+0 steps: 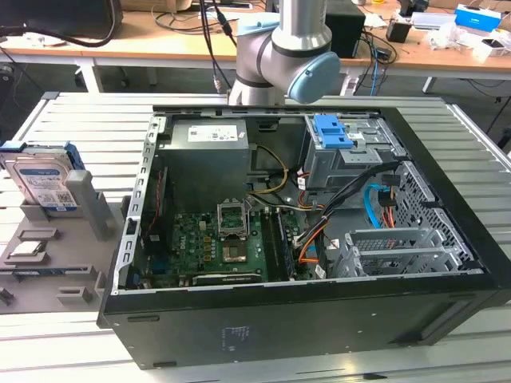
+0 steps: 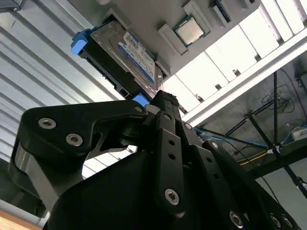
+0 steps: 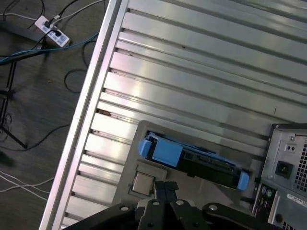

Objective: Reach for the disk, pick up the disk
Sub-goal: 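Pick up the disk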

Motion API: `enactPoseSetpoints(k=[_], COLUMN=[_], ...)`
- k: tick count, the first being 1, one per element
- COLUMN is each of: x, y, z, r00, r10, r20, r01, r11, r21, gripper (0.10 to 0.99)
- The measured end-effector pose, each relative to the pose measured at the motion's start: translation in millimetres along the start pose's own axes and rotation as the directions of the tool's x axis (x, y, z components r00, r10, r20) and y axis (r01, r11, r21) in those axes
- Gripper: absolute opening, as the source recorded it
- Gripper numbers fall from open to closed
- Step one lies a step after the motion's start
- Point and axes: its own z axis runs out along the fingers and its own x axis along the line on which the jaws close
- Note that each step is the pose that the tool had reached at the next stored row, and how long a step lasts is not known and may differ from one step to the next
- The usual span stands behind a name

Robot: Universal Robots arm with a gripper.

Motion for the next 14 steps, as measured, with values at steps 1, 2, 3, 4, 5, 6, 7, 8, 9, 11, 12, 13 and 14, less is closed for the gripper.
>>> enactPoseSetpoints(k=[1,2,3,4,5,6,7,8,9,11,12,13,14], x=[0.0,0.0,0.0,0.0,0.0,0.0,0.0,0.0,0.0,0.0,0.0,0.0,0.0], y=[0.0,0.0,0.0,0.0,0.0,0.0,0.0,0.0,0.0,0.0,0.0,0.0,0.0], z=[0.0,0.0,0.0,0.0,0.0,0.0,0.0,0.0,0.0,0.0,0.0,0.0,0.0], r00=[0.9998,0.9991,0.9985,0.9963,0.9923,0.9889,0.9853,0.9819,0.9795,0.9683,0.9616,0.9566,0.9504], r10=[-0.021,-0.042,-0.056,-0.086,-0.124,-0.148,-0.171,-0.189,-0.201,-0.250,-0.274,-0.291,-0.311], r20=[-0.0008,-0.0016,-0.0021,-0.0033,-0.0048,-0.0057,-0.0065,-0.0072,-0.0077,-0.0096,-0.0105,-0.0111,-0.0119], r01=[0.021,0.042,0.056,0.086,0.124,0.148,0.171,0.189,0.201,0.250,0.274,0.291,0.311], r11=[0.9998,0.9991,0.9985,0.9963,0.9923,0.9890,0.9853,0.9820,0.9796,0.9684,0.9616,0.9567,0.9505], r21=[0.000,0.000,0.000,0.000,0.000,0.000,0.000,-0.001,-0.001,-0.001,-0.001,-0.002,-0.002], gripper=[0.106,0.106,0.106,0.106,0.106,0.106,0.106,0.106,0.106,0.106,0.106,0.106,0.106])
